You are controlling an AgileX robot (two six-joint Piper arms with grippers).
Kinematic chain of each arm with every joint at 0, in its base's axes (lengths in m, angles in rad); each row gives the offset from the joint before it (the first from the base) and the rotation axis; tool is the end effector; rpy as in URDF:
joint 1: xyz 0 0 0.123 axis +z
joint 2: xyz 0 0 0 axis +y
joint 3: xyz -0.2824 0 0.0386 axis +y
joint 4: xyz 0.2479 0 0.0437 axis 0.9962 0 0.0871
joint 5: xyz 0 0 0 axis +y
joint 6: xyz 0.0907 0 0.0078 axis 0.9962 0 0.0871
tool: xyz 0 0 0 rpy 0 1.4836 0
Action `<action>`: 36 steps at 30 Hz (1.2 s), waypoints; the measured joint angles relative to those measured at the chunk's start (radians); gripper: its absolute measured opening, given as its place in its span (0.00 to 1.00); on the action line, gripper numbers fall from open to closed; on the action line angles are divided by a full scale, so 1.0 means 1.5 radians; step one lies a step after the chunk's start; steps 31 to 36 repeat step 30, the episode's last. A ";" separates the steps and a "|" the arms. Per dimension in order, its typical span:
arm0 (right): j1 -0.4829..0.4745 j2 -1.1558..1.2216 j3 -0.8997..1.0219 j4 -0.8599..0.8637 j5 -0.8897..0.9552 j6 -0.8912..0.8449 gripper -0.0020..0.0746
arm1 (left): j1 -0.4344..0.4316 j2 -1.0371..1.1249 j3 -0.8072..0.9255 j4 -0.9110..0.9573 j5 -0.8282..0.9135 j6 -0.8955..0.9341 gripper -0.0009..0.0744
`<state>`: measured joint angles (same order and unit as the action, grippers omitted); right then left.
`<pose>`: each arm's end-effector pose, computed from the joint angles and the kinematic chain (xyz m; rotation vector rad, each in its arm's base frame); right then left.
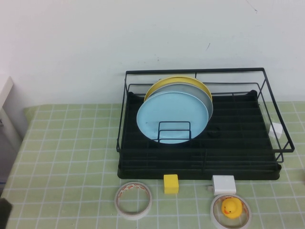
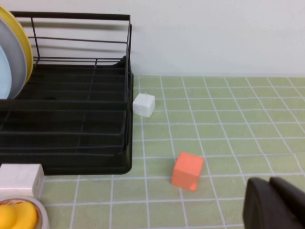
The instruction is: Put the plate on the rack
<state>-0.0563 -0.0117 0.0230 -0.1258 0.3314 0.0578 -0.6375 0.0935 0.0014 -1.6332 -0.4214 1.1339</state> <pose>0.0533 -0.0067 0.1763 0.0244 1.8251 -0.1202 0.0674 -0.0038 0.2049 -0.2227 1.6155 -0.5468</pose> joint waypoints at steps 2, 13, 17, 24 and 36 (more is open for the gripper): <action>0.000 0.000 0.000 0.000 0.000 0.000 0.03 | 0.005 0.000 0.012 0.158 0.026 -0.154 0.01; 0.000 0.000 0.000 0.001 0.001 0.000 0.03 | 0.345 -0.003 0.012 0.892 0.378 -0.769 0.01; 0.000 0.000 0.000 0.001 0.001 0.000 0.03 | 0.455 -0.043 0.012 1.002 0.479 -0.921 0.01; 0.000 0.000 0.000 0.001 0.001 0.000 0.03 | 0.477 -0.069 0.011 1.041 0.487 -0.850 0.01; 0.000 0.000 0.000 0.001 0.001 0.000 0.02 | 0.441 -0.069 0.011 1.043 0.487 -0.828 0.01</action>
